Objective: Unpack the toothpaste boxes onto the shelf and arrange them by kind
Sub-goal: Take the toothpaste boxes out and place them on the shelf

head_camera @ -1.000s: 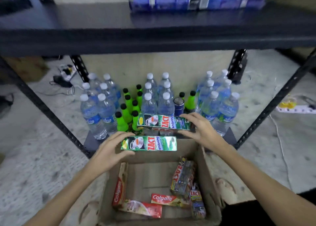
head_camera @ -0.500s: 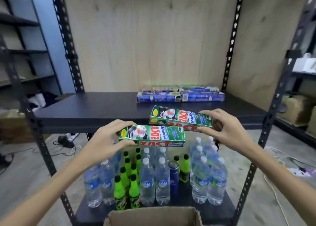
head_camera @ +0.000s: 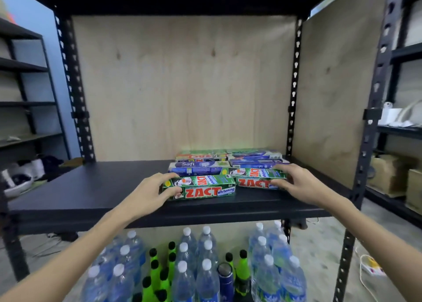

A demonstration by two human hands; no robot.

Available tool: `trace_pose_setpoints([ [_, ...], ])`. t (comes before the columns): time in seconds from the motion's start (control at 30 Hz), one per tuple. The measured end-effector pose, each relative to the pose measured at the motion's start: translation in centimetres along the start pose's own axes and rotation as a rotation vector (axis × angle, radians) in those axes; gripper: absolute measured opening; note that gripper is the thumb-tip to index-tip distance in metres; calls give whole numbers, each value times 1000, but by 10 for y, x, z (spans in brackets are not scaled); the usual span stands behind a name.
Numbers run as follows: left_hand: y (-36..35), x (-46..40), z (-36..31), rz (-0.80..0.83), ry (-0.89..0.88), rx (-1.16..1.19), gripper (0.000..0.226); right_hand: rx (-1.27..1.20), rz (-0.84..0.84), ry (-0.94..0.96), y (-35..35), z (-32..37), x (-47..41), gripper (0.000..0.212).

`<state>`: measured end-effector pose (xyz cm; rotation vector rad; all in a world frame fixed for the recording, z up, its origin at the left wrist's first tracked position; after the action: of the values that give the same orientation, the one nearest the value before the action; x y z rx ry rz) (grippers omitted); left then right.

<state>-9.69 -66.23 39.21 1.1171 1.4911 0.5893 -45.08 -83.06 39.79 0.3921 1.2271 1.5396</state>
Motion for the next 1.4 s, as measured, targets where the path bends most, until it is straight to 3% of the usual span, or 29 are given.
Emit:
trace_pose_setpoints([
  [0.2, -26, -27, 8, 40, 63, -105, 63, 34, 42, -149, -22, -35, -34, 56],
  [0.33, -30, -33, -4, -54, -14, -321, 87, 206, -166, -79, -11, -31, -43, 60],
  [0.43, -33, -44, -21, -146, -151, -278, 70, 292, -267, 58, -8, -6, -41, 70],
  [0.57, -40, -55, -27, -181, -198, -171, 52, 376, -253, 168, -22, 13, -44, 55],
  [0.77, -37, -58, -15, -234, -132, -186, 40, 353, -321, 93, -7, -22, -44, 40],
  [1.07, -50, -90, -15, -209, -74, -284, 59, 268, -281, 56, -13, -18, -57, 58],
  [1.23, -52, -92, 7, -154, 43, -328, 88, 286, -295, 28, -23, -19, -65, 62],
  [1.4, -58, -94, 16, -87, 77, -281, 89, 282, -278, -18, -31, -22, -70, 65],
])
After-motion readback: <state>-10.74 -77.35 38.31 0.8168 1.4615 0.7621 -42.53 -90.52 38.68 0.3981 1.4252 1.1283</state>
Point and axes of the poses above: each hand's wrist, its own x-axis away from the middle knuckle, its own y-axis out of the back of the hand, z = x × y, the point moved 7 cm from there along -x, towards the middle knuckle, and after that the axes turned 13 degrees about -y, right-handed, at the moved point
